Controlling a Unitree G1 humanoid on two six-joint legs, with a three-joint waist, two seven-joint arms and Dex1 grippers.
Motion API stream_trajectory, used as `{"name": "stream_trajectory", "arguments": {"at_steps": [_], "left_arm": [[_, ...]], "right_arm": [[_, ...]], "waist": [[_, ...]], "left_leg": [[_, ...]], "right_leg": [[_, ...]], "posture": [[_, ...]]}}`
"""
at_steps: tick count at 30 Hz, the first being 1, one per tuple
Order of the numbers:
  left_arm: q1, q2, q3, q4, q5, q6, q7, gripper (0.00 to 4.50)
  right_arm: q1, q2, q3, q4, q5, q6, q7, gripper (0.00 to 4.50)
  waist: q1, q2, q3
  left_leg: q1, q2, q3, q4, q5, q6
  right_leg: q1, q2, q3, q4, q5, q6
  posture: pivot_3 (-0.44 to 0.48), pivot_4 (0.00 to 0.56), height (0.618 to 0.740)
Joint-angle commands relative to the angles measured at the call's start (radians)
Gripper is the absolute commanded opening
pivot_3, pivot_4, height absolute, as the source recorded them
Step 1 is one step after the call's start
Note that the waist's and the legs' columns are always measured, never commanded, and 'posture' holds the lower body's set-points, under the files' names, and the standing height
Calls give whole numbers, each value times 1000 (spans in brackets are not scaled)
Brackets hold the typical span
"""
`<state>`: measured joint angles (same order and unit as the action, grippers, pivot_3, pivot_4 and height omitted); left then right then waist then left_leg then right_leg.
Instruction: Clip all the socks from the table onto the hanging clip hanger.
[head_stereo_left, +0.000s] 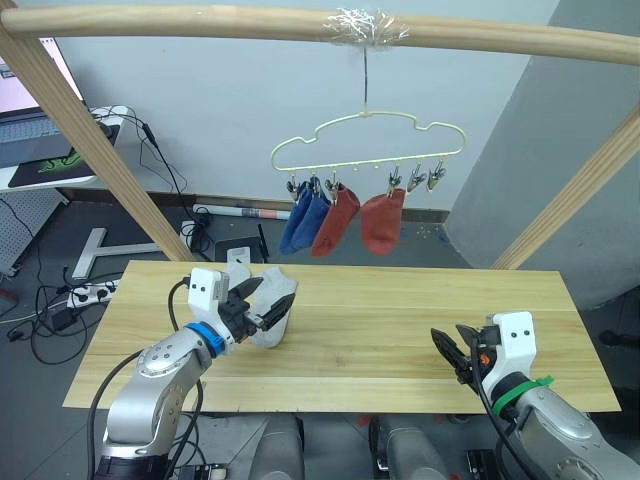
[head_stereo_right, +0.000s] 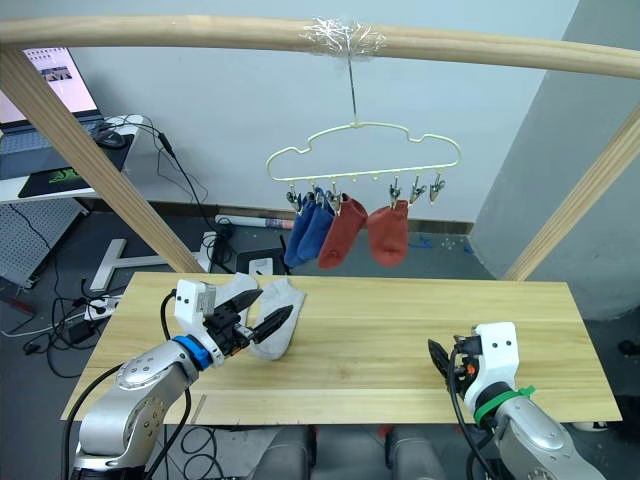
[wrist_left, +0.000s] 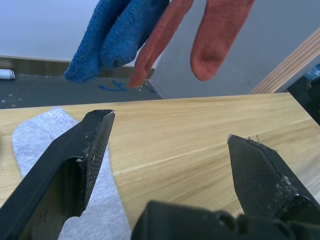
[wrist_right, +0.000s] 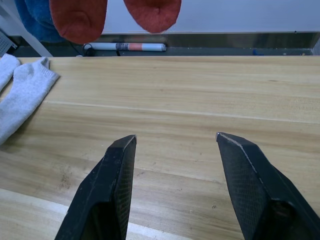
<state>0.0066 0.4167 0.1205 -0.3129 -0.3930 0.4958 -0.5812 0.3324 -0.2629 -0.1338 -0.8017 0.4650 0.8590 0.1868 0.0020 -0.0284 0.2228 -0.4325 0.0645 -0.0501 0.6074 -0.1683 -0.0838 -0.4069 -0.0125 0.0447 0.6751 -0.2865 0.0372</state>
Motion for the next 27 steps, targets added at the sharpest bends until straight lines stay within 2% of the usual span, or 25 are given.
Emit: {"name": "stream_trajectory", "arguments": {"at_steps": [1, 7, 14, 18, 23, 27], "left_arm": [[-4, 13, 0, -40, -13, -4, -5, 4139], [-15, 23, 6, -32, -16, -4, -13, 4139], [-117, 82, 33, 38, -75, 38, -78, 4139], [-166, 118, 42, 60, -141, 66, -150, 4186], [-215, 139, 53, 74, -183, 53, -214, 4186], [-283, 154, 53, 87, -209, 55, -251, 4186]], "right_arm": [[-5, -1, -8, -33, 21, 3, -5, 2631], [-15, 2, -11, -39, 31, 12, -17, 2631], [-36, 9, -11, -49, 48, 30, -41, 2631], [-41, 11, -15, -50, 56, 38, -44, 1818], [-69, 11, -20, -50, 62, 52, -57, 1818], [-161, 13, -12, -51, 63, 78, -92, 1818]], "waist": [[0, 0, 0], [0, 0, 0], [2, 0, 1], [2, 0, 1], [2, 0, 1], [2, 0, 1]], "left_leg": [[0, 0, 0, 0, 0, 0], [0, 0, 0, 0, 0, 0], [0, 0, 0, 0, 0, 0], [-1, 0, 0, -2, 0, 0], [-1, 0, 0, -5, 0, 0], [-1, 0, 0, -5, 0, 0]], "right_leg": [[0, 0, 0, 0, 0, 0], [0, 0, 0, 0, 0, 0], [-1, 0, 0, -1, 0, 0], [-1, 0, -1, -2, 0, 0], [-1, 0, -1, -2, -1, 0], [-1, 0, -1, -1, -1, 0]], "posture": [[107, 201, 740], [106, 203, 740], [108, 201, 740], [108, 201, 740], [103, 198, 740], [103, 198, 740]]}}
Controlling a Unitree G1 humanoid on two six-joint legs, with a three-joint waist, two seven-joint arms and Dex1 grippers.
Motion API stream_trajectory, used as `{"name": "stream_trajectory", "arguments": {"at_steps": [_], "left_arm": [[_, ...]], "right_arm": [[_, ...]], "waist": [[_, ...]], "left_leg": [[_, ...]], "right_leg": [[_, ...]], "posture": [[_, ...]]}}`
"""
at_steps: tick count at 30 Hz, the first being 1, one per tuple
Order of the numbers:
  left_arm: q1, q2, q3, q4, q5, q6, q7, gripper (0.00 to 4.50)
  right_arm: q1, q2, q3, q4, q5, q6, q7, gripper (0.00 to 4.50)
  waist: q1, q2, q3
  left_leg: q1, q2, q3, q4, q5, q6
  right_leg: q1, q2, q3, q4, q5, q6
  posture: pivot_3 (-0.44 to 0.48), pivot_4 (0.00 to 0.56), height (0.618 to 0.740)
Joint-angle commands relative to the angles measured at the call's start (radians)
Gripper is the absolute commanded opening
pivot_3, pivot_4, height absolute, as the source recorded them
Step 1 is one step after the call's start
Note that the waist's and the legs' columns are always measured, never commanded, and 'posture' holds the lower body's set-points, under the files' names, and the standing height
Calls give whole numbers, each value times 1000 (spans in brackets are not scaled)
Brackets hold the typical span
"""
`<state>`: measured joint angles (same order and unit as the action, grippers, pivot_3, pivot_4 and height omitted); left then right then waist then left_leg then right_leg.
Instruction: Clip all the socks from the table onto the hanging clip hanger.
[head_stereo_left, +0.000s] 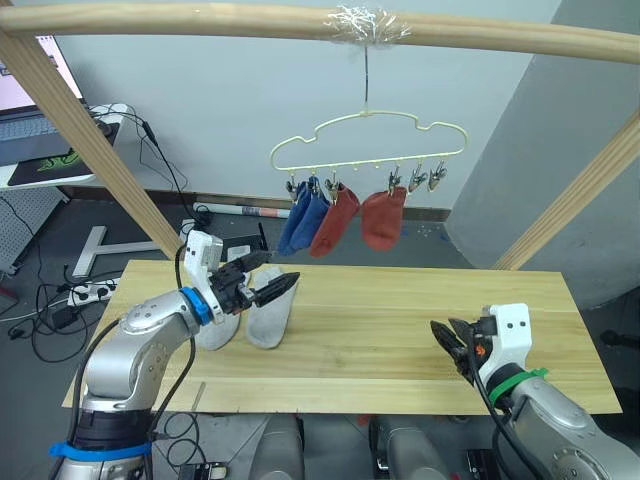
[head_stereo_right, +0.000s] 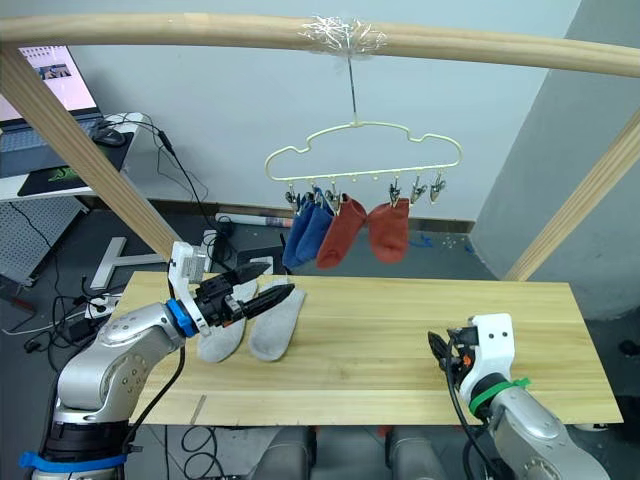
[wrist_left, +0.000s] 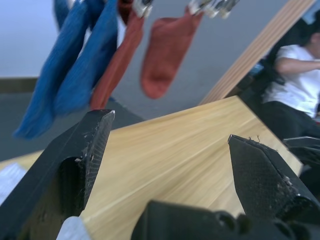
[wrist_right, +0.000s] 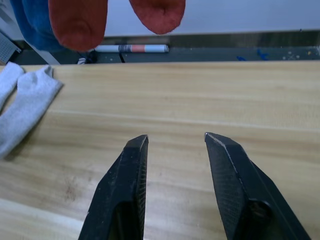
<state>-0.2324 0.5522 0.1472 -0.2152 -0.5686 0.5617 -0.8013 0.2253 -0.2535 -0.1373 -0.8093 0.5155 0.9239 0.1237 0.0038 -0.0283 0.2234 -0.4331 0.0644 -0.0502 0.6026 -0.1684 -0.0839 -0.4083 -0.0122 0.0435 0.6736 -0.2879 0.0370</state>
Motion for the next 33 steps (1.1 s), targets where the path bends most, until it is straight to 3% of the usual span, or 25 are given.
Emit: {"name": "stream_trajectory", "arguments": {"at_steps": [1, 17, 33], "left_arm": [[-60, 22, 21, -5, -31, -15, -38, 4186], [-293, 39, -44, 79, -9, -15, -101, 4186], [-321, 57, -53, 103, 5, -19, -116, 4186]], "right_arm": [[-88, 5, -9, -41, 11, 26, -42, 1818], [-617, -34, 10, 207, -66, 153, -116, 1818], [-900, -25, 77, 604, -162, -2, -22, 1818]], "waist": [[-1, 0, 0], [-5, 0, 1], [-3, 1, 8]], "left_leg": [[0, 0, 0, 0, 0, 0], [0, 0, 0, -2, 0, 0], [0, 0, -1, -4, 0, 0]], "right_leg": [[0, 0, 0, 0, 0, 0], [-1, 2, 0, 2, 4, 7], [-3, 2, 0, 4, 4, 6]], "posture": [[103, 195, 740], [106, 212, 740], [149, 226, 740]]}}
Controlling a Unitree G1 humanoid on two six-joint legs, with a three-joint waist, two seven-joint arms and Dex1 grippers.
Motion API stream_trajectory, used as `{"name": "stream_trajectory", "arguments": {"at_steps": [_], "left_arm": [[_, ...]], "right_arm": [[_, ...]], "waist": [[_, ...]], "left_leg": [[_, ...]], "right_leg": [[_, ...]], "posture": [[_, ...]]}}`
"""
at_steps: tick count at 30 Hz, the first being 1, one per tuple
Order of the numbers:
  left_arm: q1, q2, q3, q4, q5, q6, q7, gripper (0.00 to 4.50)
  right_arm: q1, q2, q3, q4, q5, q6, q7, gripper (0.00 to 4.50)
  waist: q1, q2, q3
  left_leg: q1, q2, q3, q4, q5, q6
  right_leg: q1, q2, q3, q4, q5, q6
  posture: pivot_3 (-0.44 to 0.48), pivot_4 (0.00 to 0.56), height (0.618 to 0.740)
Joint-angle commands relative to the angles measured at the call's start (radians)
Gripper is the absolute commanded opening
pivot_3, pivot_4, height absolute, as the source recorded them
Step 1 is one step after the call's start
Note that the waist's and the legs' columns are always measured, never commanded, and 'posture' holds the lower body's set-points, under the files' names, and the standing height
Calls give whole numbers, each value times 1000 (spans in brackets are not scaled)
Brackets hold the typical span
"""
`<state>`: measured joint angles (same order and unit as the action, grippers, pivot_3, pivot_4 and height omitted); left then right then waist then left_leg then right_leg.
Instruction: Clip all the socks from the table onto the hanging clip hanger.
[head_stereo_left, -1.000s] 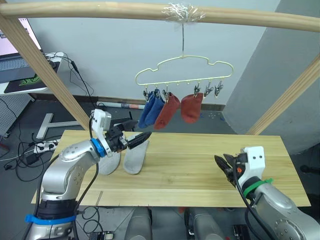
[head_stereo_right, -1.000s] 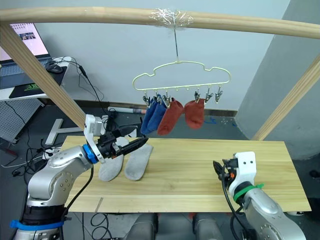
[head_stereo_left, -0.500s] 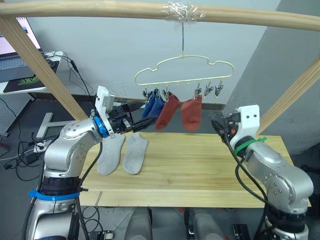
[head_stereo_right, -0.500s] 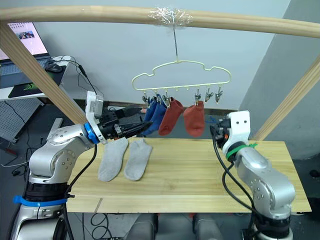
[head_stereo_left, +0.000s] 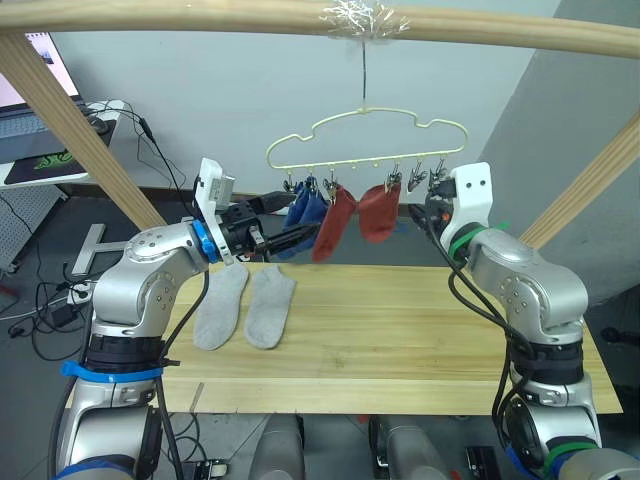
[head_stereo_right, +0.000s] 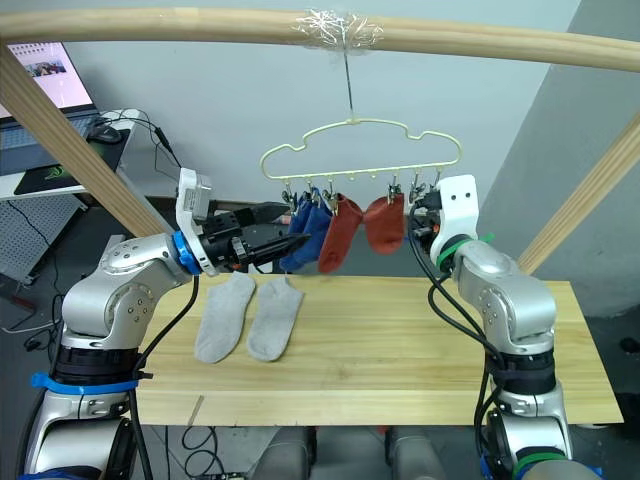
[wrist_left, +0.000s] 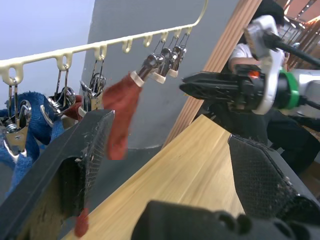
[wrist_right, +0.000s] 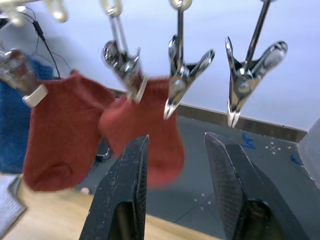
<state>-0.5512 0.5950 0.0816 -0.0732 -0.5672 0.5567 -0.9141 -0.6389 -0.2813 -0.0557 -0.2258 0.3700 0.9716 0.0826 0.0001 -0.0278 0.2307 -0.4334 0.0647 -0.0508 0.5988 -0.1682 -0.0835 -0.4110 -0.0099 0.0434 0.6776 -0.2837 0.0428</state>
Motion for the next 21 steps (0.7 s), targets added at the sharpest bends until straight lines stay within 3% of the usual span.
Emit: {"name": "stream_trajectory", "arguments": {"at_steps": [1, 21], "left_arm": [[2, 15, 14, -43, 3, -14, -1, 4186], [34, 23, 16, -66, 14, -20, 34, 4186]], "right_arm": [[-41, 5, -3, 32, -20, -56, 23, 1818], [-253, 66, -38, 343, -84, -219, 37, 1818]], "waist": [[1, 0, 1], [10, 2, 9]], "left_leg": [[0, 0, 0, 0, 0, 0], [0, 0, 0, -3, 0, 0]], "right_leg": [[0, 0, 0, 0, 0, 0], [-2, 0, 0, 1, 1, -1]], "posture": [[153, 225, 740], [182, 232, 740]]}}
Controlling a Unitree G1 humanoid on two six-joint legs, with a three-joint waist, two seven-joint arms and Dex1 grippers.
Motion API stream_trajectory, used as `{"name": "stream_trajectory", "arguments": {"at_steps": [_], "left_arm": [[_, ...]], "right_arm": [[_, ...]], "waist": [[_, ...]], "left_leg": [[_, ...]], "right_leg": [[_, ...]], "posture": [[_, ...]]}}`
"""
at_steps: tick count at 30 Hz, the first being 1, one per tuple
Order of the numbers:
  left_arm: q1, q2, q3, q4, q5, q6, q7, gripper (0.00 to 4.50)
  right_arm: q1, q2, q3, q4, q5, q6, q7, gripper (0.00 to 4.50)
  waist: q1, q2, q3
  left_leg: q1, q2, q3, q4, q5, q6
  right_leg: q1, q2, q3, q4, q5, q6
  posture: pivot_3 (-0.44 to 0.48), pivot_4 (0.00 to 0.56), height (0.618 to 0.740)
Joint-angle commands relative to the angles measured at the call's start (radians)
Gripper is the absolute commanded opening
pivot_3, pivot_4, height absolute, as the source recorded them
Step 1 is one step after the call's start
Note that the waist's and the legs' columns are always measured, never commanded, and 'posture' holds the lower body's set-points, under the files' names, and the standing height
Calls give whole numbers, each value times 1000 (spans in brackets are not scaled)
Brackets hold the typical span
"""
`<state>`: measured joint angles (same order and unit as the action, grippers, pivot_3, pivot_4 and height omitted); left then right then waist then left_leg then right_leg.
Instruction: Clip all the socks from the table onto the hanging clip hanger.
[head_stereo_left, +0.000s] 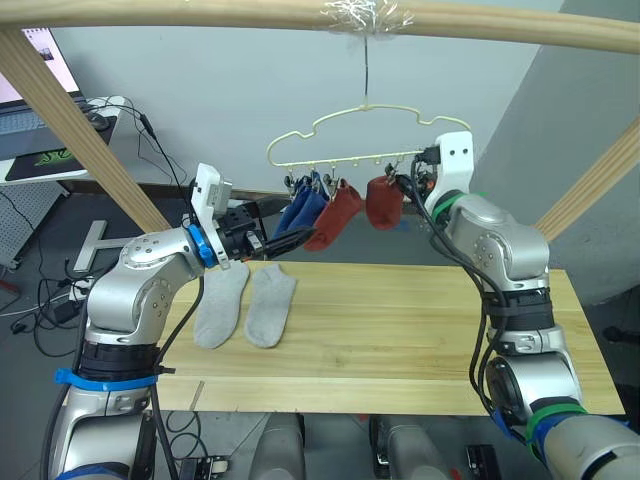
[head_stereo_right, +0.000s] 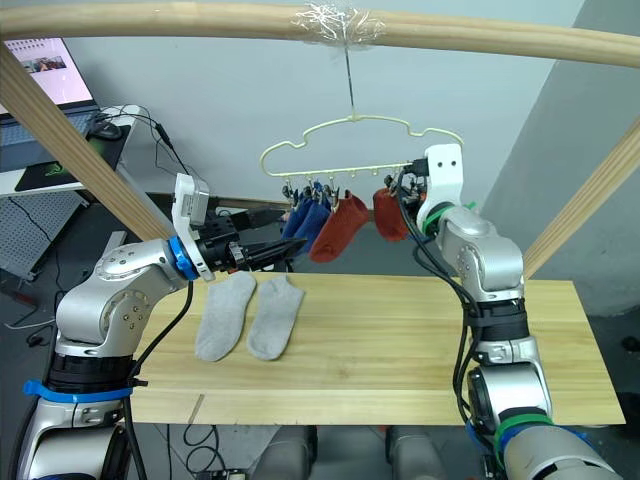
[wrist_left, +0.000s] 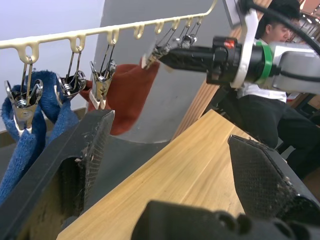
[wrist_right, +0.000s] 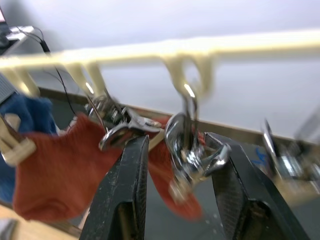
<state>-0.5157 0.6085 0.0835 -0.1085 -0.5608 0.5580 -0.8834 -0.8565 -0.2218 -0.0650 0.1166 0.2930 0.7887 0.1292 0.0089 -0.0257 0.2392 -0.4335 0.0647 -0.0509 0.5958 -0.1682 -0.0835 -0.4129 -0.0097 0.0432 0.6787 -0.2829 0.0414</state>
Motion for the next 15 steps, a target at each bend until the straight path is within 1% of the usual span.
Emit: {"name": "stream_trajectory", "arguments": {"at_steps": [1, 15], "left_arm": [[-1, 10, 14, -31, 9, -21, 3, 4186], [6, 1, 11, -42, 25, -22, 14, 4186]], "right_arm": [[-43, 12, -31, 10, -9, -42, -13, 1818], [-95, 38, -45, 89, -39, -91, -40, 1818]], "waist": [[2, 0, 0], [13, 1, 3]], "left_leg": [[0, 0, 0, 0, 0, 0], [-1, 0, 0, -3, 0, 0]], "right_leg": [[0, 0, 0, 0, 0, 0], [-2, 0, 0, 1, 0, -1]], "posture": [[182, 232, 740], [192, 235, 740]]}}
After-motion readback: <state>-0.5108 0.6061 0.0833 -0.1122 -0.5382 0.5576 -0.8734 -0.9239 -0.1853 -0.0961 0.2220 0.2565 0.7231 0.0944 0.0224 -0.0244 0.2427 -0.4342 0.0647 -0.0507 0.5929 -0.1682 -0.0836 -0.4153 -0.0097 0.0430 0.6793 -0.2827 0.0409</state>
